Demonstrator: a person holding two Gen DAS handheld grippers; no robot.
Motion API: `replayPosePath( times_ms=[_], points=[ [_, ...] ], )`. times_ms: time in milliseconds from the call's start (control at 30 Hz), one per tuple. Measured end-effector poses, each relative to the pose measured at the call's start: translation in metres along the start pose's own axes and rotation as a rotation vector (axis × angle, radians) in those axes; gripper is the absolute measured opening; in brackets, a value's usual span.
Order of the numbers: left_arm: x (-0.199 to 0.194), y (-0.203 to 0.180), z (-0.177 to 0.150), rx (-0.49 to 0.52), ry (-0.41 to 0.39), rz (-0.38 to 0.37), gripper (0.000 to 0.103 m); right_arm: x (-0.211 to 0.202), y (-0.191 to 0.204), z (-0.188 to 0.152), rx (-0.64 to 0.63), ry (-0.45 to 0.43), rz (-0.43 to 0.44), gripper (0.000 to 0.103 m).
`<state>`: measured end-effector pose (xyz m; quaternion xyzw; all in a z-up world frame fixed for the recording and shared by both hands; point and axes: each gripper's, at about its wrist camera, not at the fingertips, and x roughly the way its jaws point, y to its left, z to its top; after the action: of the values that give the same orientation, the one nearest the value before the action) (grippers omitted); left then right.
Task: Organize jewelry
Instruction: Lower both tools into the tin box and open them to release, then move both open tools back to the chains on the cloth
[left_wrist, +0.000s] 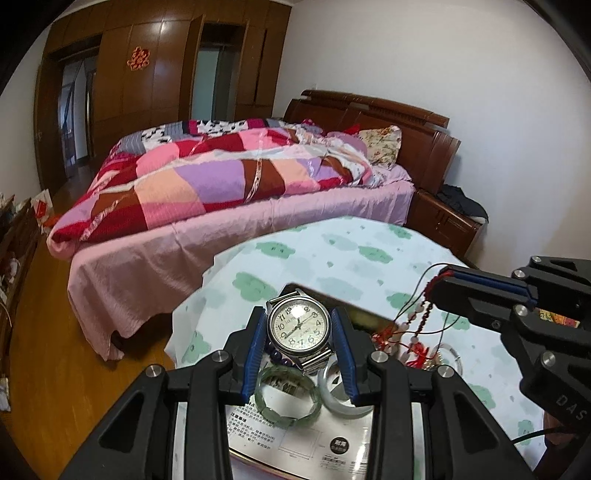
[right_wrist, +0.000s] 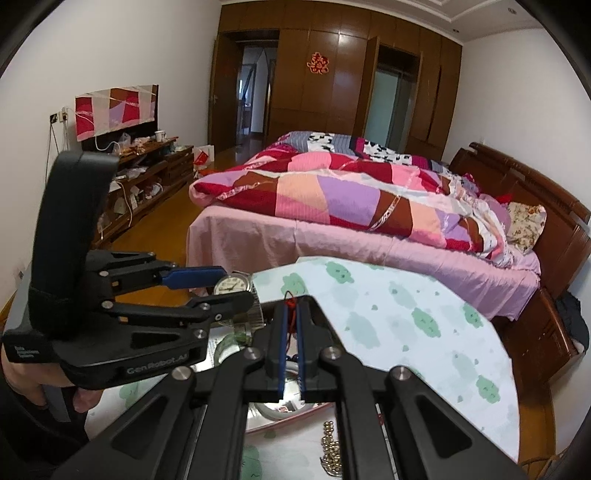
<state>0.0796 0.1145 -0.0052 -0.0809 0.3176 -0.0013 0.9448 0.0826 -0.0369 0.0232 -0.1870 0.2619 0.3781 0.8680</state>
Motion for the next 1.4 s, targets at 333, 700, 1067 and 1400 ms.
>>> replayPosePath(
  times_ms=[333,700,1067,1400],
  points=[
    [0.027,0.002,-0.018,-0.008,0.076,0.004,0.037,0.023,-0.006,-0.016,0.029,0.077,0.002,0.006],
    [0.042,0.005,-0.032,-0.004,0.140,0.029,0.037,0.041,-0.010,-0.033,0.044,0.153,0.000,0.007],
    [0.023,0.006,-0.026,-0.051,0.075,0.048,0.068,0.047,-0.020,-0.042,0.089,0.157,0.000,0.047],
    [0.014,-0.009,-0.029,-0.047,0.047,0.097,0.068,0.001,-0.058,-0.072,0.195,0.122,-0.083,0.072]
  ],
)
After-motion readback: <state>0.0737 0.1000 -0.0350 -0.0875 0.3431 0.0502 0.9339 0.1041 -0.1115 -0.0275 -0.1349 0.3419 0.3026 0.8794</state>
